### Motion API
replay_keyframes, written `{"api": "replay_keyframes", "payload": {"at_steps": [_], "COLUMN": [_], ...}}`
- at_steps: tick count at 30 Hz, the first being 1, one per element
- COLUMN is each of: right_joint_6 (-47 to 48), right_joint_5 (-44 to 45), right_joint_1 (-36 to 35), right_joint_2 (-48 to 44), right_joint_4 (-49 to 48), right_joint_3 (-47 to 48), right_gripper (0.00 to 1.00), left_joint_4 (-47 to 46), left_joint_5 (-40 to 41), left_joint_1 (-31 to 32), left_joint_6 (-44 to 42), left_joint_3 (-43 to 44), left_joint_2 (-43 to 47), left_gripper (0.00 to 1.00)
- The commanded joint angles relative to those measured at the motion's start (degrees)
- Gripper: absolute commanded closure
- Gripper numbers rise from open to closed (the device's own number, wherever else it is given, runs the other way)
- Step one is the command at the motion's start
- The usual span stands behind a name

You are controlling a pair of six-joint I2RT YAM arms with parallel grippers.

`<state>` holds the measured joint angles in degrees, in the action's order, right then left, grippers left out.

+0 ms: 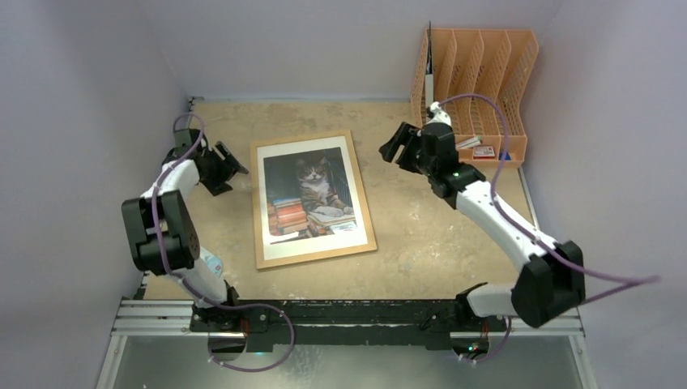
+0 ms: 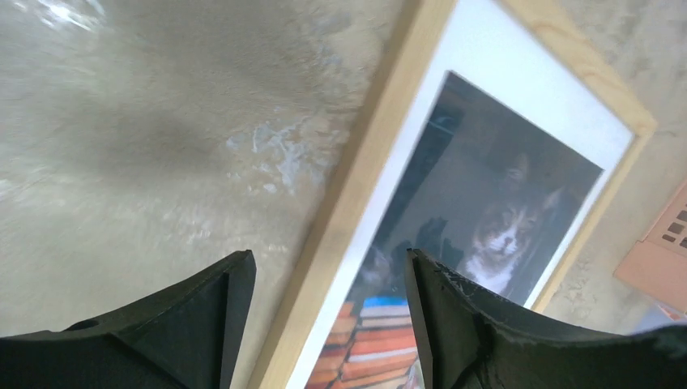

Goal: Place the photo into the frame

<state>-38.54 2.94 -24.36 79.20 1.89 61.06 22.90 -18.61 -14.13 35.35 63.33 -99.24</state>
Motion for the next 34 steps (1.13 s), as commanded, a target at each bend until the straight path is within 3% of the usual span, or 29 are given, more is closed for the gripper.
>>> {"api": "replay_keyframes", "payload": {"at_steps": [1,6,8,14,21,34], "right_joint_6": [-2.54,-3.21,-2.98,-1.14,-0.41,1.57], "right_joint_5": [11.10,18.17,19.08,21.56,35.44,38.66], "right_joint_1": [-0.16,-0.19,-0.16,-0.16,-0.21,-0.21], "right_joint_2": [-9.88,-21.83,-24.73,-31.60,-37.59,-41.45], "right_joint_4": [10.11,15.89,18.01,25.08,36.20,40.55], "right_joint_3": [0.76,-0.82,-0.41,1.94,9.61,14.53], "right_gripper": [0.27,0.22,0.13,0.04,0.01,0.01], "left_joint_4": [6.95,11.38,12.23,19.21,36.37,43.06], "left_joint_5": [9.46,12.47,13.06,13.97,27.37,28.78], "left_joint_1": [2.48,7.75,8.99,9.38,9.38,9.38], "left_joint_6": [-4.57,-6.52,-6.59,-5.71,-6.23,-5.31], "left_joint_3": [1.32,1.53,1.44,4.81,13.72,16.48], "left_joint_2": [13.45,26.32,31.97,46.08,51.40,58.04], "left_gripper": [0.29,0.26,0.25,0.20,0.20,0.13]}}
